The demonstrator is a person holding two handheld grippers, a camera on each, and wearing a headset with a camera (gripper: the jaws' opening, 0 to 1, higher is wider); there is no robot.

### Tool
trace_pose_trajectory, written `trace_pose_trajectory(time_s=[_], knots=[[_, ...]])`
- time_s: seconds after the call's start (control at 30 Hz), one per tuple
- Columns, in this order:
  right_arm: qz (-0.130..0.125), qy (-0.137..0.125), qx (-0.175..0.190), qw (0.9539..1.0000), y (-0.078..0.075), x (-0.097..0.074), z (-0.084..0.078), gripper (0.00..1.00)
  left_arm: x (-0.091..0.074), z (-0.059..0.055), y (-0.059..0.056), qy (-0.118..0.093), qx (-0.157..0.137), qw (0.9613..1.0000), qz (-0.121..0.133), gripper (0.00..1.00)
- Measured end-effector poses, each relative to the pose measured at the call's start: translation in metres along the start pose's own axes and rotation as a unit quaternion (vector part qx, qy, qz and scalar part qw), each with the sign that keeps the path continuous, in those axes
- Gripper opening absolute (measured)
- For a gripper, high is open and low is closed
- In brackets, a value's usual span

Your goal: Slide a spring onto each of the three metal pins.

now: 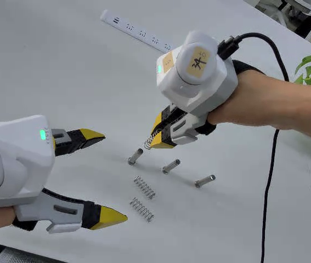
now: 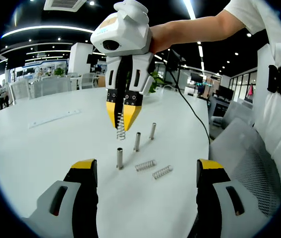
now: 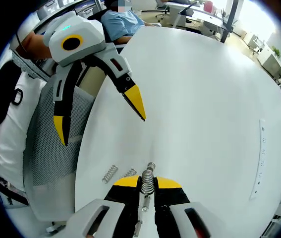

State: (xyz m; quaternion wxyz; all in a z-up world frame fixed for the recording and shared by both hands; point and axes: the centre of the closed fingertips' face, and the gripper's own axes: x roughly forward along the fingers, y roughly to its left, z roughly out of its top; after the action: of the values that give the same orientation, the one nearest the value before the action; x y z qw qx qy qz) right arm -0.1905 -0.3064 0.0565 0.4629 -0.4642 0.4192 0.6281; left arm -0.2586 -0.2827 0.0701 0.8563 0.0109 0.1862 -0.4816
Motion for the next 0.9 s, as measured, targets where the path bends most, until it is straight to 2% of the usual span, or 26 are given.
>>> trace_pose_trajectory(time_s=[0.13,0.9], knots=[[0.001,0.002,0.005,1.0000,-0.001,0.003,-0.001,0.07,-0.001,0.001,0.002,-0.006,-0.004,1.0000,0.003,0.83],[0.004,0.009,0.008,0.9999,-0.004,0.018,-0.004,0.07,0.000,-0.003,0.003,-0.009,-0.015,0.9998,0.001,0.83]])
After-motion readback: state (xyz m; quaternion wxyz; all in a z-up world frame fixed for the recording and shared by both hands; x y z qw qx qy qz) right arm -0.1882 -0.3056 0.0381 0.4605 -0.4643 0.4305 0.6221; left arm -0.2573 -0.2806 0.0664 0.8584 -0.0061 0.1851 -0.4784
